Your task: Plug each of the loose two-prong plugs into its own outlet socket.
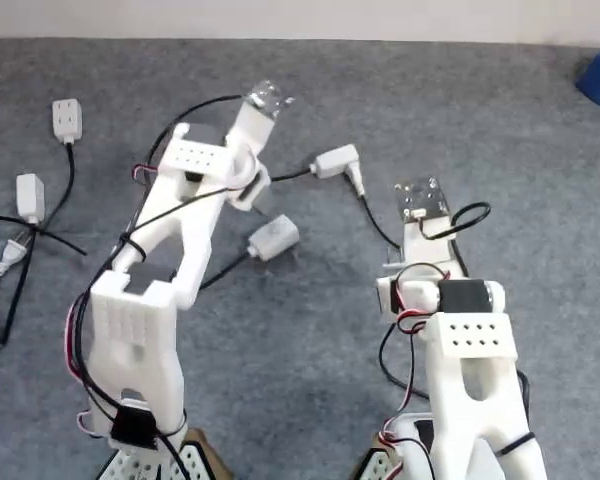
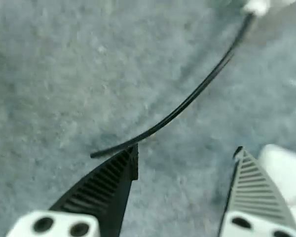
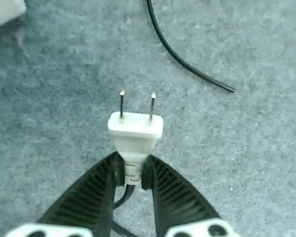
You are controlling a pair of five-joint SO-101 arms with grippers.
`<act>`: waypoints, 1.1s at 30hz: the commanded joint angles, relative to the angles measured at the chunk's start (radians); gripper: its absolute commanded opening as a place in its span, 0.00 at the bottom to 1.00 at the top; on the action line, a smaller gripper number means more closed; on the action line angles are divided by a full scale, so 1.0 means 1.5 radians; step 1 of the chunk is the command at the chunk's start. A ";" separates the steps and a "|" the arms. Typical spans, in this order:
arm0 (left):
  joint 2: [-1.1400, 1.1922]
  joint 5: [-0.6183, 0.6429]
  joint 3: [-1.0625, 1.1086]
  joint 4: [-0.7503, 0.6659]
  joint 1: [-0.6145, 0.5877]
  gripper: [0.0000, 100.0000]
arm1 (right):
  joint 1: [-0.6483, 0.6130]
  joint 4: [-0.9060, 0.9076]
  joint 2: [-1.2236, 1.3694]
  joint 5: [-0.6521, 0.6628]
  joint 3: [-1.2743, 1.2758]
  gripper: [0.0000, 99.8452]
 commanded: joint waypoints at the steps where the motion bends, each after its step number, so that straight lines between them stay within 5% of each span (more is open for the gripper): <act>1: 0.008 -0.032 -0.071 0.076 -0.009 0.30 | -0.005 -0.005 -0.011 0.008 -0.008 0.01; 7: -0.055 -0.036 -0.055 0.107 0.009 0.17 | -0.005 -0.004 -0.011 0.008 -0.008 0.01; 12: -0.100 -0.036 0.030 0.138 0.056 0.24 | -0.005 -0.003 -0.011 0.008 -0.008 0.01; 19: -0.113 -0.031 0.167 0.056 0.094 0.23 | -0.003 -0.003 -0.011 0.008 -0.006 0.01; 33: -0.113 0.030 0.169 0.074 0.244 0.23 | -0.002 -0.003 -0.010 0.008 -0.008 0.01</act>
